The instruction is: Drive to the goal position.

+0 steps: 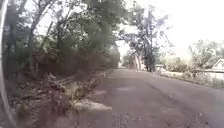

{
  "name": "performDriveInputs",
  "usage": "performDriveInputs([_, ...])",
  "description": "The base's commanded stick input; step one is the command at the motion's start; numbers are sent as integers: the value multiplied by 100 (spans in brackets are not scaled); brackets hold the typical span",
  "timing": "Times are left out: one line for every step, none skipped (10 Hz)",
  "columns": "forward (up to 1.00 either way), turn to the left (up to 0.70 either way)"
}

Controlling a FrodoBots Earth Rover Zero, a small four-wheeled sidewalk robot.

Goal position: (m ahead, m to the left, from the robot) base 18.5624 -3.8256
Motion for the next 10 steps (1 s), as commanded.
performDriveInputs([70,2])
performDriveInputs([70,2])
performDriveInputs([70,2])
performDriveInputs([70,2])
performDriveInputs([70,2])
performDriveInputs([70,2])
performDriveInputs([70,2])
performDriveInputs([70,2])
performDriveInputs([70,2])
performDriveInputs([70,2])
